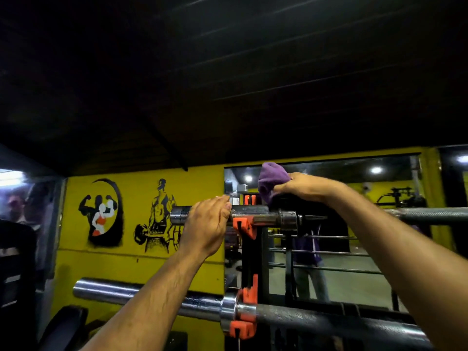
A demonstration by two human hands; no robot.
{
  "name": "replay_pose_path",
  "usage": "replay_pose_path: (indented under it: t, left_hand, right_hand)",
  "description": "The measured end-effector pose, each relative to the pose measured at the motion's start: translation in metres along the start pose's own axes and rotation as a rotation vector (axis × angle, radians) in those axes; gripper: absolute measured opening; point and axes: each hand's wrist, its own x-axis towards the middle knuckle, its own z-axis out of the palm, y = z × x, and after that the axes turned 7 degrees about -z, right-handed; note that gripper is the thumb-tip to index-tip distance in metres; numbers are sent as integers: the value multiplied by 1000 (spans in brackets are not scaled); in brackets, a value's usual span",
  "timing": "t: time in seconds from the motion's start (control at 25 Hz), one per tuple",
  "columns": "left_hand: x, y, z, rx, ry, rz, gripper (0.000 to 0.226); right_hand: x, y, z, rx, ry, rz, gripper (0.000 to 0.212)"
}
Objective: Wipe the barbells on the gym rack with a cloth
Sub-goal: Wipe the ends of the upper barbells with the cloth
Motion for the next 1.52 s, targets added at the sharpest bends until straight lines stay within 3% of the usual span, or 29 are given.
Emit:
replay_pose_path:
  t: [0.16, 0.24, 0.32, 0.4, 0.48, 0.6, 0.72, 0.84, 0.92, 1.0, 1.08, 1.16, 1.24, 1.32, 1.4, 1.44, 1.52]
  left_hand:
    - [1, -3, 0, 4, 4, 21, 75]
    - [0, -2, 0, -4, 4, 21, 70]
    - [-1, 0, -2, -3, 2, 22, 67]
    - [-2, 1, -3, -1, -8, 16, 66]
    - [-3, 2, -6, -1, -21, 6, 66]
    - [-4, 3, -7, -2, -36, 10, 60]
    - [-1, 1, -5, 4, -38, 12, 58]
    - [0, -1, -2, 16, -35, 6, 67]
    - [-2, -1, -3, 14, -39, 2, 67]
    - [-2, 0, -4, 12, -36, 11, 66]
    - [-2, 2, -6, 10, -49, 8, 65]
    - [-4, 2, -8, 19, -81, -2, 65]
    - [-3, 2, -10, 20, -119, -13, 64]
    - [-1, 2, -11, 23, -119, -10, 60]
    - [0, 3, -9, 26, -111, -5, 62]
    - [0, 3, -9, 23, -115, -7, 66]
    - [-1, 1, -10, 16, -131, -11, 71]
  right_hand:
    - [-63, -10, 48, -450, 397, -329, 51]
    - [-71, -13, 56, -532, 473, -363, 56]
    - [-53, -23, 36, -362, 353, -201, 48]
    - [-18, -21, 9, -170, 98, 19, 43]
    - [8, -16, -7, -61, -79, 185, 56]
    - [21, -10, -4, -71, -136, 225, 43]
    - [-2, -14, 11, -179, 45, -49, 39]
    - [-55, -11, 56, -465, 488, -398, 53]
    - [-67, -4, 76, -595, 646, -505, 58]
    - [-54, -14, 59, -484, 529, -348, 49]
    - [-26, -25, 23, -163, 249, -45, 33]
    - [-16, -26, 9, -74, 133, 45, 28]
    - [-32, -19, 31, -208, 288, -82, 37]
    - [-73, -11, 73, -314, 542, -385, 48]
    - [-108, -1, 109, -175, 649, -531, 56]
    - [-120, 2, 123, -10, 706, -492, 56]
    - [-135, 1, 152, 476, 917, -210, 42]
